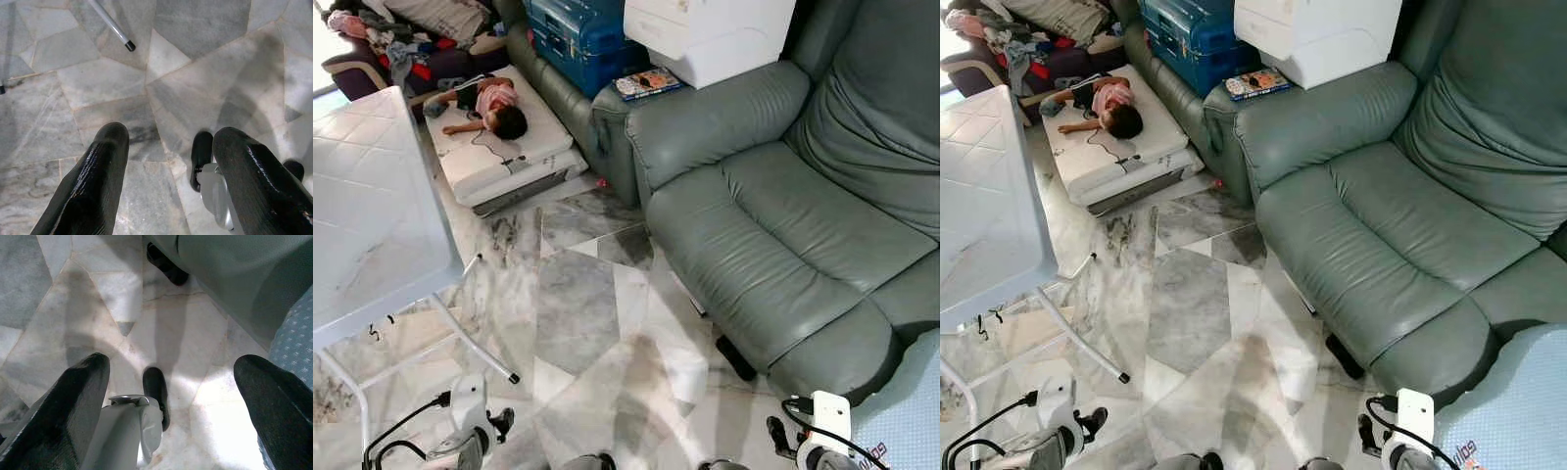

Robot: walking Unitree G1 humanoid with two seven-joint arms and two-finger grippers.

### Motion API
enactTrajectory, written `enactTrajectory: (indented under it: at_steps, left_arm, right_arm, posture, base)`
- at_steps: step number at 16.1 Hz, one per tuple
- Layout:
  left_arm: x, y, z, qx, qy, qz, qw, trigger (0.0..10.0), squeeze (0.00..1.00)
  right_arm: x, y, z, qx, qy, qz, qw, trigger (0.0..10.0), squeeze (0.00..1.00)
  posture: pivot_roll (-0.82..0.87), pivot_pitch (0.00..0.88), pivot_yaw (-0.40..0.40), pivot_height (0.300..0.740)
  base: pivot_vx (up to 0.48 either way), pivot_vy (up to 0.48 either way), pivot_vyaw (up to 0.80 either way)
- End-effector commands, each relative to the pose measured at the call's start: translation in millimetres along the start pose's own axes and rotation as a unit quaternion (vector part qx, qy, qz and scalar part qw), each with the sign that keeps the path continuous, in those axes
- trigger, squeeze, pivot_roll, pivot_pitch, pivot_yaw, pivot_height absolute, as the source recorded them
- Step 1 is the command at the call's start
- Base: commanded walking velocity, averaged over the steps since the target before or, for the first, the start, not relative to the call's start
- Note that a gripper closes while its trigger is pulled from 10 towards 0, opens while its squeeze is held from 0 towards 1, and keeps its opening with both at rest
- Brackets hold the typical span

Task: Picking trash to rubbish bin

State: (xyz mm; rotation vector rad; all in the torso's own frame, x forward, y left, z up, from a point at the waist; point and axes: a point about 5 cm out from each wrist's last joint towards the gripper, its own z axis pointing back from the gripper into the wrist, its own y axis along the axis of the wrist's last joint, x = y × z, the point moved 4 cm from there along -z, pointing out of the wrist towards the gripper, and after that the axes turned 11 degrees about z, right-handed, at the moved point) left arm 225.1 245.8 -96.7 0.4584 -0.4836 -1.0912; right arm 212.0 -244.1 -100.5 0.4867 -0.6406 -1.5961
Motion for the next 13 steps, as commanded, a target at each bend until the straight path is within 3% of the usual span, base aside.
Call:
enactTrajectory:
  at_steps: [1,13]
  left_arm:
    - [-7.2,-3.4,1.2,-0.012,0.007,-0.007,1.0,10.0,0.0]
    - [-6.1,-5.0,1.0,-0.015,0.005,-0.011,1.0,10.0,0.0]
  right_arm:
    - [-3.3,-8.2,0.9,-0.013,0.003,-0.004,1.0,10.0,0.0]
    - [-3.3,-9.4,1.0,-0.017,0.001,-0.003,1.0,10.0,0.0]
  posture:
    - [-0.01,0.113,0.095,0.74]
    - [-0.01,0.113,0.095,0.74]
  base:
    - [0.0,0.0,0.0]
    - [0.0,0.0,0.0]
